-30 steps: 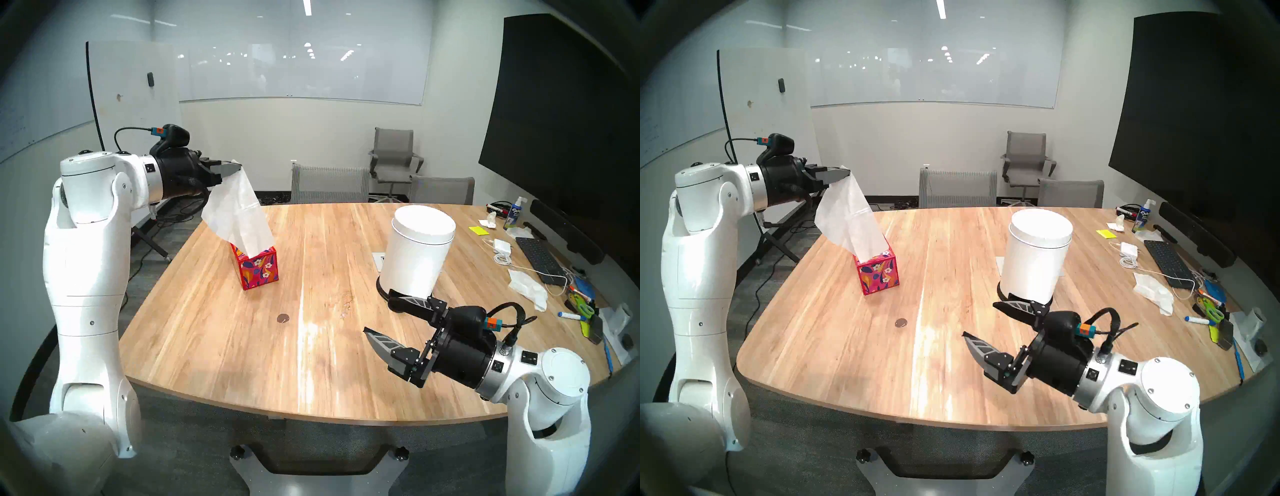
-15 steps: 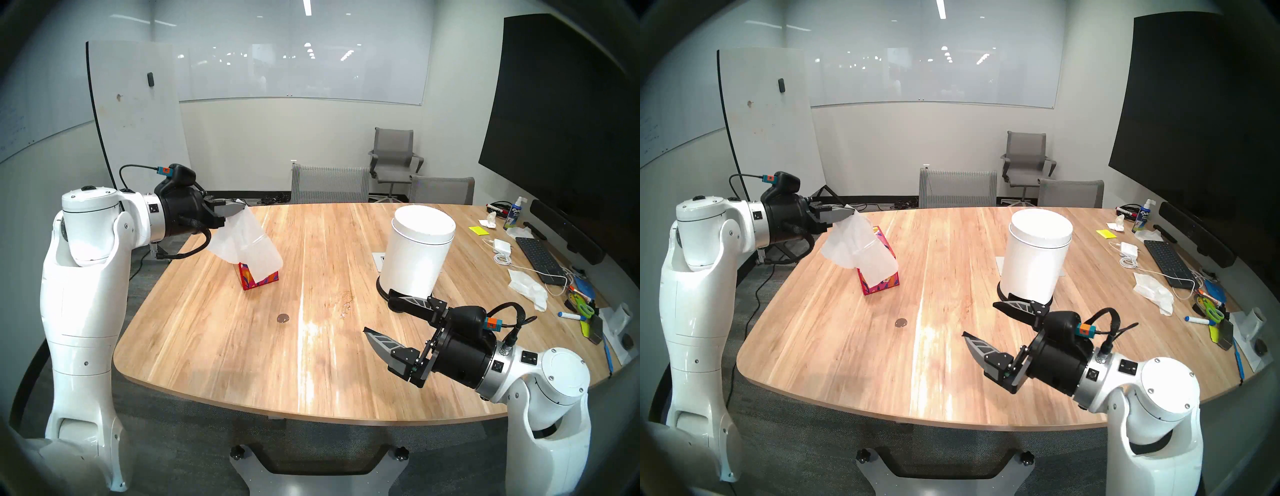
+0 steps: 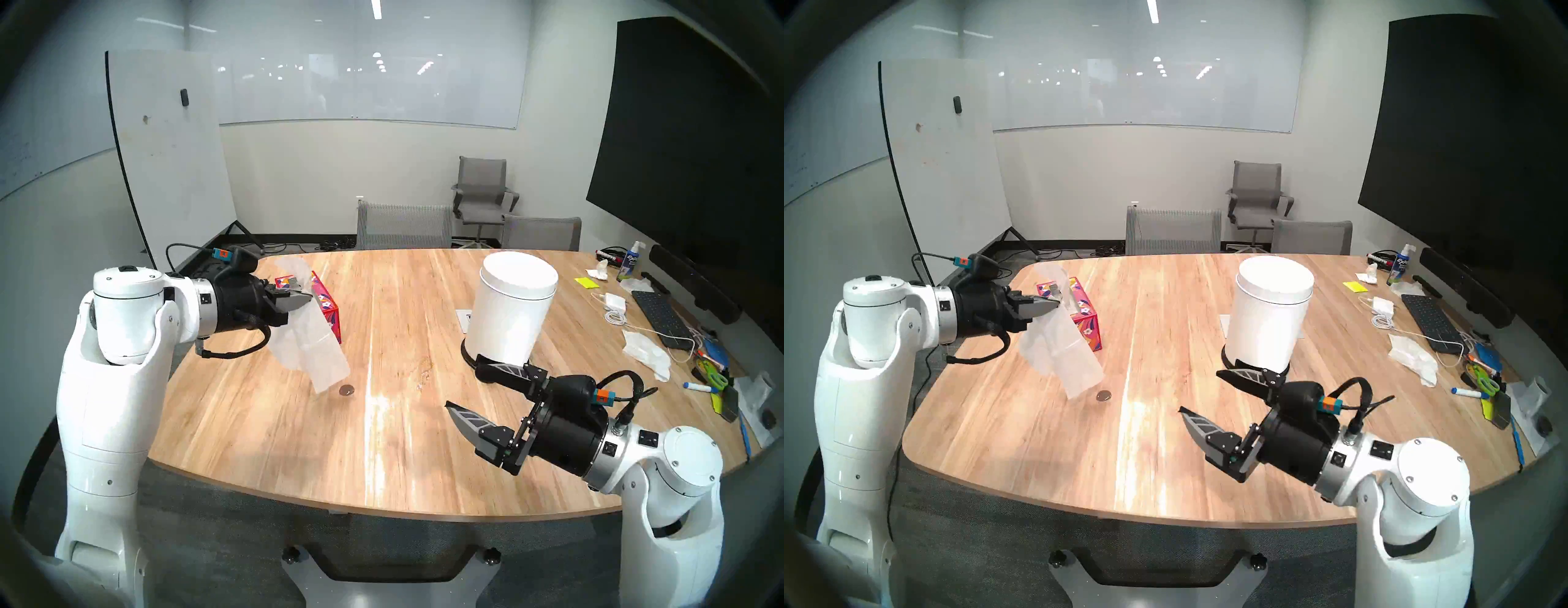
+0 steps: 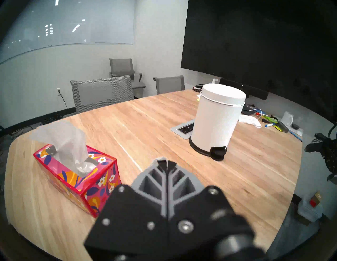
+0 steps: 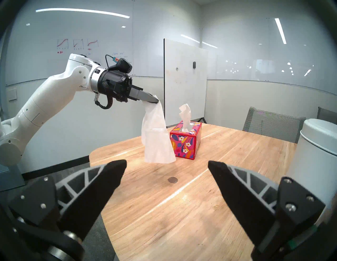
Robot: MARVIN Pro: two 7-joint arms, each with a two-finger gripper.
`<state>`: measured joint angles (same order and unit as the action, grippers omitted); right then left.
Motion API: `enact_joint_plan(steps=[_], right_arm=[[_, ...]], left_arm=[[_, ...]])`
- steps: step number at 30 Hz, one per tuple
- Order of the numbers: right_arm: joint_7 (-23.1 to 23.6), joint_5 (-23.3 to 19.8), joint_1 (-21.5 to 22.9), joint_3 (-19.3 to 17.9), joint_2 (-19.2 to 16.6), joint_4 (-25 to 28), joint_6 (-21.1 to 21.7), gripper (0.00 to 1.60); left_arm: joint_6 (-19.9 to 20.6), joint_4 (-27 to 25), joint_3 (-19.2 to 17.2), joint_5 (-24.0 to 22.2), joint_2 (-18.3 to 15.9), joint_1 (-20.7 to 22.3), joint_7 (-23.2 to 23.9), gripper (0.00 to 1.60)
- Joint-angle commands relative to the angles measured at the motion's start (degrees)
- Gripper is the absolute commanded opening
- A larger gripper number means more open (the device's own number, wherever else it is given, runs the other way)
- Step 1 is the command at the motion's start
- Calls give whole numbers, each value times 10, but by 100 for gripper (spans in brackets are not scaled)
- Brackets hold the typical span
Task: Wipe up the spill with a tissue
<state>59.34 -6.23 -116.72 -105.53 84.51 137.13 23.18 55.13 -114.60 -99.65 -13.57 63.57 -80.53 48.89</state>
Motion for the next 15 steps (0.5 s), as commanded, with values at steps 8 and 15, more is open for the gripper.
enact_joint_plan(steps=[8, 15], right_arm=[[1, -1, 1, -1, 0, 9, 0, 160], [1, -1, 1, -1, 0, 9, 0, 160]], left_arm=[[-10, -14, 15, 16, 19, -23, -20, 0], [-15, -9, 22, 22, 23, -27, -25, 0]])
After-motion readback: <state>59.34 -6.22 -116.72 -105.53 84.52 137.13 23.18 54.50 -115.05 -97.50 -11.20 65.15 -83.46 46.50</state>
